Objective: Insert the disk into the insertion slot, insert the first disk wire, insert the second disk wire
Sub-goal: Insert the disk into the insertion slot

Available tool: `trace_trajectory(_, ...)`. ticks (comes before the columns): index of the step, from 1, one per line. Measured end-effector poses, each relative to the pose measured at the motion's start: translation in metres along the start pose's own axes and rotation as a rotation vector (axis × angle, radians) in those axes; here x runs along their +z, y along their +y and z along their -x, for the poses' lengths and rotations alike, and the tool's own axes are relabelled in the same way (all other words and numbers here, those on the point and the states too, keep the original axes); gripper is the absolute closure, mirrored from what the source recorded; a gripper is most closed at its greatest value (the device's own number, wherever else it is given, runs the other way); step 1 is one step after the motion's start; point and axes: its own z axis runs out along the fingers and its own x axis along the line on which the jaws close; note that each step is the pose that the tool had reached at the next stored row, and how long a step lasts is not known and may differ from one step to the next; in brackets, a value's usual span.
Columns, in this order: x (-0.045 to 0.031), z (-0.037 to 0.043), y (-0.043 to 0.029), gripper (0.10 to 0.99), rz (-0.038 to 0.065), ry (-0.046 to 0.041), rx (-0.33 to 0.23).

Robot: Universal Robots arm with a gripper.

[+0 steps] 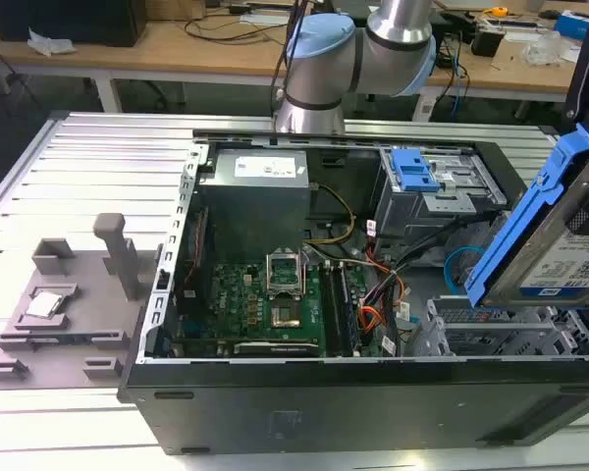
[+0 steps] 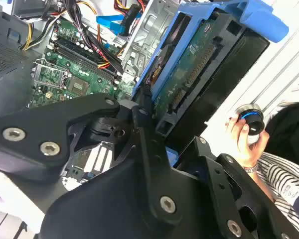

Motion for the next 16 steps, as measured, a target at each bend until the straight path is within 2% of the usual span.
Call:
trace_trajectory(13, 0.0191, 0.0000, 0.0008, 0.725, 0.000, 0.0001, 0.000)
trace_trajectory(16, 0.0214, 0.0001, 0.0007, 0.725, 0.000, 0.0001, 0.000)
